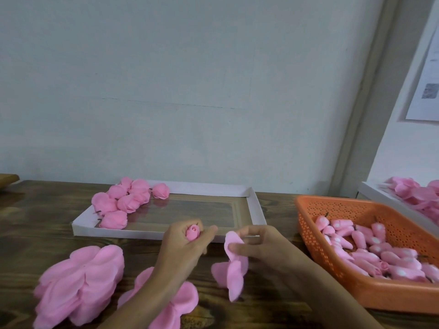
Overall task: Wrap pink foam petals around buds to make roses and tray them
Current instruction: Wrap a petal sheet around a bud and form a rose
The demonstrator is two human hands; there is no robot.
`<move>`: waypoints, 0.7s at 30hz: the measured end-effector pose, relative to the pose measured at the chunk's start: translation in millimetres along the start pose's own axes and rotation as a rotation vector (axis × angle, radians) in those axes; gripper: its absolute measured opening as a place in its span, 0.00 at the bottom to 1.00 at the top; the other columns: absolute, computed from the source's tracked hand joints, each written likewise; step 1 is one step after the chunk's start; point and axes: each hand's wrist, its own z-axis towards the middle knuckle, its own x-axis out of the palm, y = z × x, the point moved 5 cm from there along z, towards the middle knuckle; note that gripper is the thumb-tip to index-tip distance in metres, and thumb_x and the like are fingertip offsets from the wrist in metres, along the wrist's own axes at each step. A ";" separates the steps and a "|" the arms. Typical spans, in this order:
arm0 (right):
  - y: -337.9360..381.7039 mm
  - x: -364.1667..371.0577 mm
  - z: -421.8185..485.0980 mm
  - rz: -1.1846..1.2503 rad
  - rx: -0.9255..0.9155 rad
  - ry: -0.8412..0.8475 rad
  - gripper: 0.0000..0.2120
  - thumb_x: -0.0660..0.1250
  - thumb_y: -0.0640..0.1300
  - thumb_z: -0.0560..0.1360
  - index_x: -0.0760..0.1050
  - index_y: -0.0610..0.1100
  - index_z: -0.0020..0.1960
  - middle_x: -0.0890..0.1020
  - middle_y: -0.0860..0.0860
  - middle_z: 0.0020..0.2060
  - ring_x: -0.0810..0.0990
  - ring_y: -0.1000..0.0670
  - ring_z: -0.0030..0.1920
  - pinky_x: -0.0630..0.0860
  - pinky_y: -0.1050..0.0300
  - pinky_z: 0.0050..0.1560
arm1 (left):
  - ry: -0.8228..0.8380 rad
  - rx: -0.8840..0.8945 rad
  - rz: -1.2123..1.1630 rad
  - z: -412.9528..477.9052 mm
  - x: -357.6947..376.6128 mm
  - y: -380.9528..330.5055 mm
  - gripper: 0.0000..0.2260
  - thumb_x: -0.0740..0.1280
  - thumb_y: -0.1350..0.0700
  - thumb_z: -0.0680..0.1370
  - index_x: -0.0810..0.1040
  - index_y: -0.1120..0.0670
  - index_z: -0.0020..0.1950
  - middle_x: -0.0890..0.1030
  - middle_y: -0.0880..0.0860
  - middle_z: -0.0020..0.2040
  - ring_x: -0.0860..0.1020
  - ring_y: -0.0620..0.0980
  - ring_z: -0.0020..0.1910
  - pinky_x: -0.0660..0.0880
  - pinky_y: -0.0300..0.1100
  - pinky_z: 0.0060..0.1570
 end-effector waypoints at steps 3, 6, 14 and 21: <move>6.8 4.7 -2.8 -0.011 -0.045 0.009 0.09 0.76 0.46 0.77 0.82 0.41 0.52 0.88 0.43 0.48 0.88 0.45 0.47 0.82 0.57 0.41 | 0.071 -0.041 -0.020 0.2 3.3 0.0 0.20 0.77 0.53 0.75 0.73 0.66 0.35 0.78 0.63 0.31 0.67 0.42 0.22 0.64 0.35 0.24; 13.9 6.8 -5.5 -0.064 -0.090 -0.066 0.12 0.75 0.48 0.77 0.76 0.42 0.54 0.86 0.42 0.52 0.86 0.45 0.49 0.79 0.61 0.39 | 0.198 -0.169 -0.092 -2.1 9.5 3.4 0.23 0.79 0.48 0.71 0.74 0.64 0.34 0.72 0.58 0.28 0.63 0.45 0.20 0.60 0.35 0.21; 22.0 15.1 -9.3 -0.233 -0.159 -0.200 0.15 0.73 0.50 0.79 0.74 0.39 0.54 0.85 0.43 0.52 0.85 0.41 0.52 0.82 0.48 0.50 | 0.191 -0.225 -0.134 -3.5 5.6 2.5 0.23 0.79 0.59 0.72 0.68 0.49 0.26 0.88 0.60 0.45 0.63 0.46 0.19 0.61 0.36 0.22; 10.2 21.7 -8.9 -0.104 -0.053 -0.147 0.16 0.70 0.53 0.81 0.76 0.40 0.56 0.85 0.43 0.52 0.83 0.37 0.56 0.76 0.53 0.47 | 0.249 -0.212 -0.025 -4.2 5.2 0.7 0.23 0.81 0.55 0.71 0.69 0.49 0.27 0.88 0.57 0.45 0.64 0.46 0.19 0.62 0.37 0.22</move>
